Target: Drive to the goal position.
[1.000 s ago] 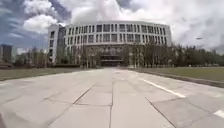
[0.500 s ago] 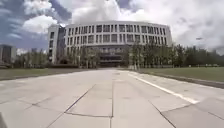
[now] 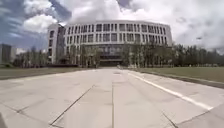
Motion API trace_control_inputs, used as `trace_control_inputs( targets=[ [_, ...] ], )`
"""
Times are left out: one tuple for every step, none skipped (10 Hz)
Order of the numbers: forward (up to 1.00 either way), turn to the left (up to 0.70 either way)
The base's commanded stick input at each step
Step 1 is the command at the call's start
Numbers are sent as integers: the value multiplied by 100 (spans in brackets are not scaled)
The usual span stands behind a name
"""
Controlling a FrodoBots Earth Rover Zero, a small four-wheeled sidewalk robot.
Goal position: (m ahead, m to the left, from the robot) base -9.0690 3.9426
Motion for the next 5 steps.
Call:
trace_control_inputs(
  targets=[
    [70,1],
    [70,1],
    [70,1],
    [70,1],
    [70,1]
  ],
)
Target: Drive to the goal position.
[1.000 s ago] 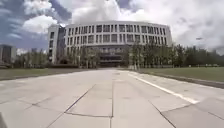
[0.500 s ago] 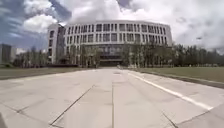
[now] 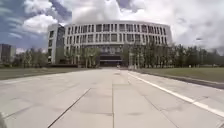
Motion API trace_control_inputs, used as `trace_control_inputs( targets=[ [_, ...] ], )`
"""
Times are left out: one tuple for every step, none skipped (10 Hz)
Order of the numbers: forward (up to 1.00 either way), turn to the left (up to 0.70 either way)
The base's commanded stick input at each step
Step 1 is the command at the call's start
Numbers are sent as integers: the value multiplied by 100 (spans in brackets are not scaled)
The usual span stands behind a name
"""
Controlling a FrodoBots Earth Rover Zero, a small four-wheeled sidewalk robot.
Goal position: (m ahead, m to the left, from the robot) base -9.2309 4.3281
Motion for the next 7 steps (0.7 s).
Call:
trace_control_inputs(
  targets=[
    [70,1],
    [70,1],
    [70,1],
    [70,1],
    [70,1],
    [70,4],
    [70,21]
  ],
)
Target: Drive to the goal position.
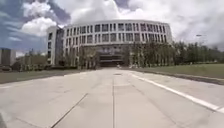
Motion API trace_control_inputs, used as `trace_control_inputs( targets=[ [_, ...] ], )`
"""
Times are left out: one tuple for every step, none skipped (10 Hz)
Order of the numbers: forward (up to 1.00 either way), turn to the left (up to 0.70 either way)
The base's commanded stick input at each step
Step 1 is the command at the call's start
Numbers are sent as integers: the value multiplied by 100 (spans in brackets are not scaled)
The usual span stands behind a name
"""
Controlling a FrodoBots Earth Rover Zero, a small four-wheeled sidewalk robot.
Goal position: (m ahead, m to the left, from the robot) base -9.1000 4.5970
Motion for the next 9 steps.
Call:
trace_control_inputs(
  targets=[
    [70,28],
    [70,32],
    [70,32],
    [70,32],
    [70,32],
    [70,32],
    [70,33],
    [70,33],
    [70,32]
  ],
)
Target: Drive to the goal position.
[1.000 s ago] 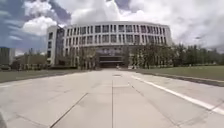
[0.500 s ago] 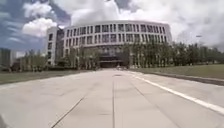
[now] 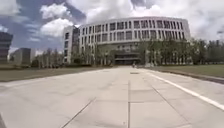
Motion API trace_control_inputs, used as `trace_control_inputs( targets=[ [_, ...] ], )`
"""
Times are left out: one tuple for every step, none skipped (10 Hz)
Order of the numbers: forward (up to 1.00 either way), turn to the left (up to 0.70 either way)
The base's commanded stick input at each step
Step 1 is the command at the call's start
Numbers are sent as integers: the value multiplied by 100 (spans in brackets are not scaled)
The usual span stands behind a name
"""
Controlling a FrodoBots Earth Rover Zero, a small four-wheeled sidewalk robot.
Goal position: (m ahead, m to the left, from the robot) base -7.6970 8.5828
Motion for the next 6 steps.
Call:
trace_control_inputs(
  targets=[
    [70,32],
    [70,36],
    [70,36],
    [70,36],
    [70,36],
    [70,36]
  ],
)
